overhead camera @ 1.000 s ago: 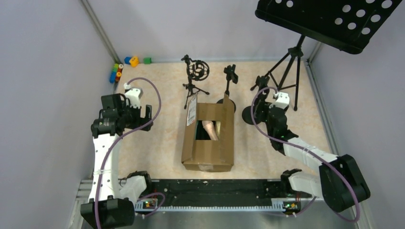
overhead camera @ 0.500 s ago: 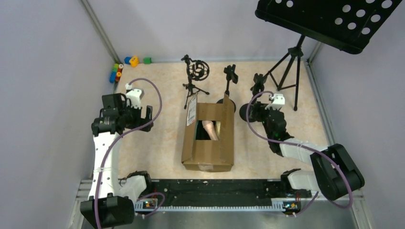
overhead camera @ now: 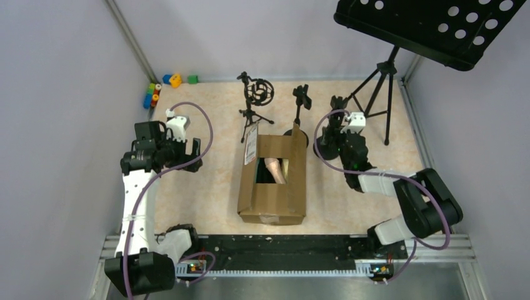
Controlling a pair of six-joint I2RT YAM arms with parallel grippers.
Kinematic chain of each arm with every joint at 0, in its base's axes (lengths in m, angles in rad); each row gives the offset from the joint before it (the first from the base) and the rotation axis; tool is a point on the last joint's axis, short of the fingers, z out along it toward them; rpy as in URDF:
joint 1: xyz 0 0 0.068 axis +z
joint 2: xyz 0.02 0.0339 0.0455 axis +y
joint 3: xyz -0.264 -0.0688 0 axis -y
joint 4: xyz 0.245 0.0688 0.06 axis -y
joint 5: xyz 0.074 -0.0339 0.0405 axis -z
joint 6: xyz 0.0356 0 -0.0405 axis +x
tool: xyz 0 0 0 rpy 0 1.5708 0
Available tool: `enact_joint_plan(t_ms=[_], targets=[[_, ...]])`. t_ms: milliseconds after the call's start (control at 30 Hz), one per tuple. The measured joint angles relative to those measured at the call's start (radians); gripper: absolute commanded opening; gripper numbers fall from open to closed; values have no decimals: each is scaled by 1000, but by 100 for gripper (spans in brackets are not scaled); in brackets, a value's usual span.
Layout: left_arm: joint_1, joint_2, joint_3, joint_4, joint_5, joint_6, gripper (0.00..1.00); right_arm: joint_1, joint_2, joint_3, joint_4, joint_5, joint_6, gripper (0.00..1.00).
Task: Attach the microphones to the stand
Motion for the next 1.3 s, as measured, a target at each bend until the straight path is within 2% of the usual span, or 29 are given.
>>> enact_joint_plan(t_ms=[100, 267, 333, 500, 700, 900, 1033, 1133, 1300], targets=[[0, 0, 0, -1, -1, 0, 99, 0, 48, 33, 24, 9, -16, 61], [0, 0, 0, -1, -7, 1, 99, 0, 106, 70, 43, 9, -19, 26], [0, 0, 0, -2, -13, 2, 99, 4, 108, 76, 39, 8, -24, 22], [0, -2, 0, -2, -25, 10, 99, 7, 71, 75, -14, 37, -32, 22], [0, -27, 0, -4, -31, 26, 99, 6, -183, -13, -246, 144, -34, 19], [0, -50, 0, -11, -22, 32, 99, 6, -452, -107, -404, 311, -35, 22], [0, -64, 0, -18, -14, 42, 99, 6, -520, -130, -458, 395, -34, 25], [0, -84, 0, -20, -11, 49, 99, 6, -518, -137, -480, 436, -24, 34], [0, -119, -6, -26, -10, 57, 99, 6, -513, -147, -515, 501, 23, 57]])
